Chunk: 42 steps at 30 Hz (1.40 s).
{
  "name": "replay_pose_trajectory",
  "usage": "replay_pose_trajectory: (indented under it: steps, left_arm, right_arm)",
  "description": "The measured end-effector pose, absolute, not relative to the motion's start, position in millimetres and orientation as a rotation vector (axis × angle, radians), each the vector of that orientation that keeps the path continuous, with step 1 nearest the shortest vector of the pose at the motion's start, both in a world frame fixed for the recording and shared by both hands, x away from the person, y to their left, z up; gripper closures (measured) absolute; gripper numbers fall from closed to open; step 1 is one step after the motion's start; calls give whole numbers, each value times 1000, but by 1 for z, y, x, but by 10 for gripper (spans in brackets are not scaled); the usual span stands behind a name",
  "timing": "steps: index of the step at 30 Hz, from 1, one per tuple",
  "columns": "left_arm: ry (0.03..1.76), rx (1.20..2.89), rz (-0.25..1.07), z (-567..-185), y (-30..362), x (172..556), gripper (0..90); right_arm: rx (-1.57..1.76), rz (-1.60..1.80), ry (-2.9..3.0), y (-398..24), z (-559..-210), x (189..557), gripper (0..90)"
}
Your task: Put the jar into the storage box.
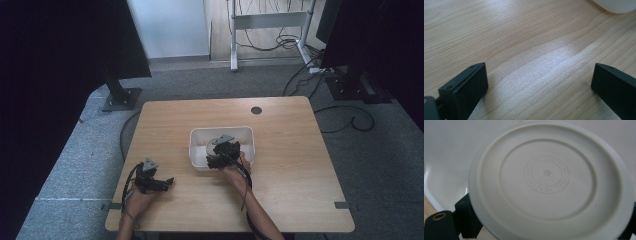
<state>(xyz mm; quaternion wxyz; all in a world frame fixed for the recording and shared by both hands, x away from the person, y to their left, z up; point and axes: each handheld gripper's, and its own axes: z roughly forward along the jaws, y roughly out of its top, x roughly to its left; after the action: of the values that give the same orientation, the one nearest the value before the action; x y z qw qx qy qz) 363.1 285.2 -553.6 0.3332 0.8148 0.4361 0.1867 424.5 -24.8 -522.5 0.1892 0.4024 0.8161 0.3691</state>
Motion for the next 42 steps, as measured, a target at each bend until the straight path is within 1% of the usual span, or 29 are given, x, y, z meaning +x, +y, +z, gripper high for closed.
replay_pose_trajectory:
  steps: [12, 14, 19, 42]
  left_arm:
    - [1139, 2127, 488, -554, 285, 363, 7]
    - [1139, 2127, 488, -554, 285, 363, 7]
    - [1140, 2127, 487, -554, 285, 363, 7]
    - [1142, 2125, 489, -554, 285, 363, 8]
  right_arm:
    - [1175, 1042, 2293, -25, -522, 425, 86]
    - [1185, 1074, 2305, -26, -521, 426, 28]
    - [1153, 1076, 2307, -27, -518, 423, 10]
    - [1012, 1066, 2313, -45, -497, 405, 19]
